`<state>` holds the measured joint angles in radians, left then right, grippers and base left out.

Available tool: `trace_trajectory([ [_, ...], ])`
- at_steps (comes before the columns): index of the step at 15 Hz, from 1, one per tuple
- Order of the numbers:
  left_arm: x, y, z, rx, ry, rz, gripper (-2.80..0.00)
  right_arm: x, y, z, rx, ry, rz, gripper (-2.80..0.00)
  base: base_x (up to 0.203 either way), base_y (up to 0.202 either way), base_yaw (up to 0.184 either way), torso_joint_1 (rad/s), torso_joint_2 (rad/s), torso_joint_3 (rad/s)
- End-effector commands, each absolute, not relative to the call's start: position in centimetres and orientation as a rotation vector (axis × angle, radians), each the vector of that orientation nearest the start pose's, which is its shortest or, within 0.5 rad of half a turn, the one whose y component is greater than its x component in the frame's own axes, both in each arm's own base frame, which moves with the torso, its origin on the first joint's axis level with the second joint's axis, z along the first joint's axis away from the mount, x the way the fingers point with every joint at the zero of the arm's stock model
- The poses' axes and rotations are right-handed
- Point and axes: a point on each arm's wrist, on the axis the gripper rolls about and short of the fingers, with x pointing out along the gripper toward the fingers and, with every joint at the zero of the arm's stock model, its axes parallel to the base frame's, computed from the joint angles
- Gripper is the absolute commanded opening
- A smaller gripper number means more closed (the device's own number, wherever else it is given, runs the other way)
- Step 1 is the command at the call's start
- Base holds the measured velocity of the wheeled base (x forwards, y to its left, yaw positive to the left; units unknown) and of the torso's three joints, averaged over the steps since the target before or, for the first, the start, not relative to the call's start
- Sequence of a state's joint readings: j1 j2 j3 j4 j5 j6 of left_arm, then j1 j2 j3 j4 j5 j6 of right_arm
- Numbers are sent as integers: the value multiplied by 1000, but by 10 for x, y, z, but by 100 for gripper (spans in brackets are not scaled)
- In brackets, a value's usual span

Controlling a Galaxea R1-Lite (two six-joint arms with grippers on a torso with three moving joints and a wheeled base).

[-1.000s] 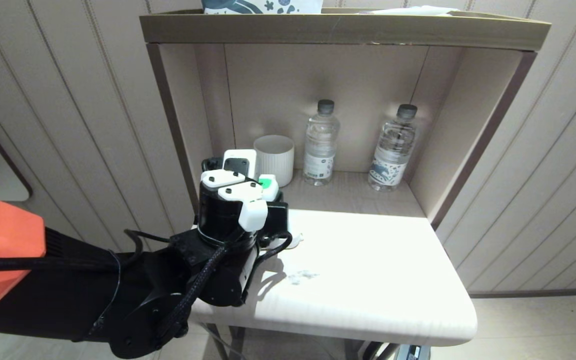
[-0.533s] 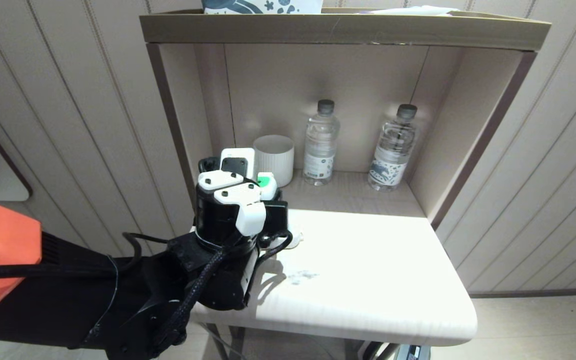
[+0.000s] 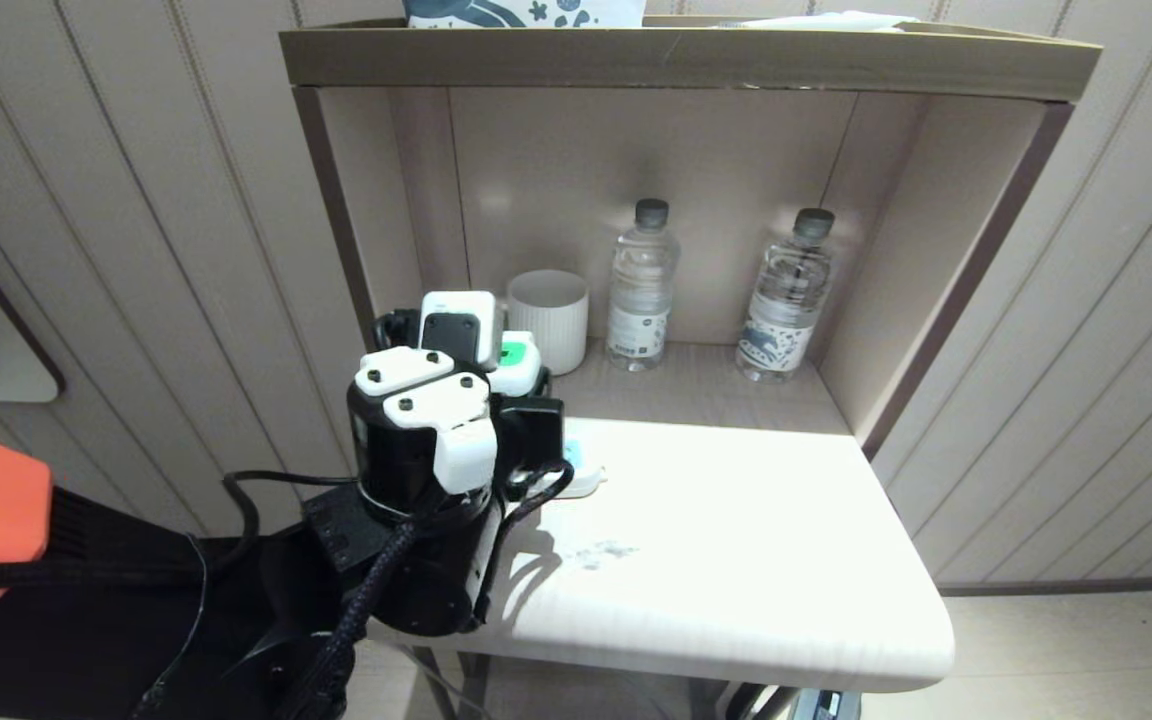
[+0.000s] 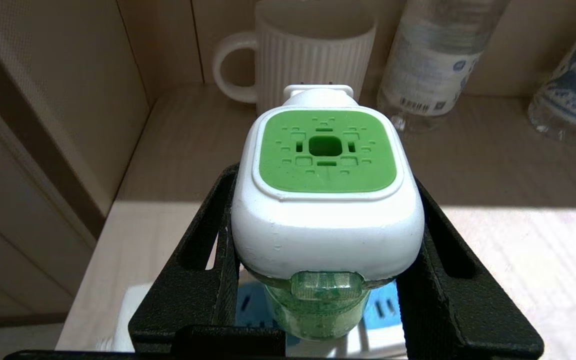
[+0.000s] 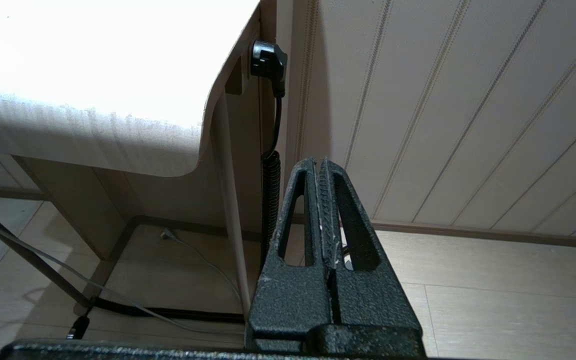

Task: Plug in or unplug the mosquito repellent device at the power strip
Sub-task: Place the mosquito repellent liquid on the table

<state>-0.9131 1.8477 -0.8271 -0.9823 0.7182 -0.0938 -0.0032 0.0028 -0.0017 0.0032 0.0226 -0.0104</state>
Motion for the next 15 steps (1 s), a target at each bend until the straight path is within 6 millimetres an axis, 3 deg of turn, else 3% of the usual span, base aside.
trace_trajectory([
  [1, 213, -253, 170, -52, 49, -180, -280, -23, 1, 76, -11, 4, 20, -280, 0, 0, 0, 0, 0, 0],
  [4, 211, -250, 158, -32, 78, -172, -280, -23, 1, 76, -11, 4, 20, -280, 0, 0, 0, 0, 0, 0],
  [15, 211, -253, 154, -31, 74, -159, -280, -23, 1, 76, -11, 4, 20, -280, 0, 0, 0, 0, 0, 0],
])
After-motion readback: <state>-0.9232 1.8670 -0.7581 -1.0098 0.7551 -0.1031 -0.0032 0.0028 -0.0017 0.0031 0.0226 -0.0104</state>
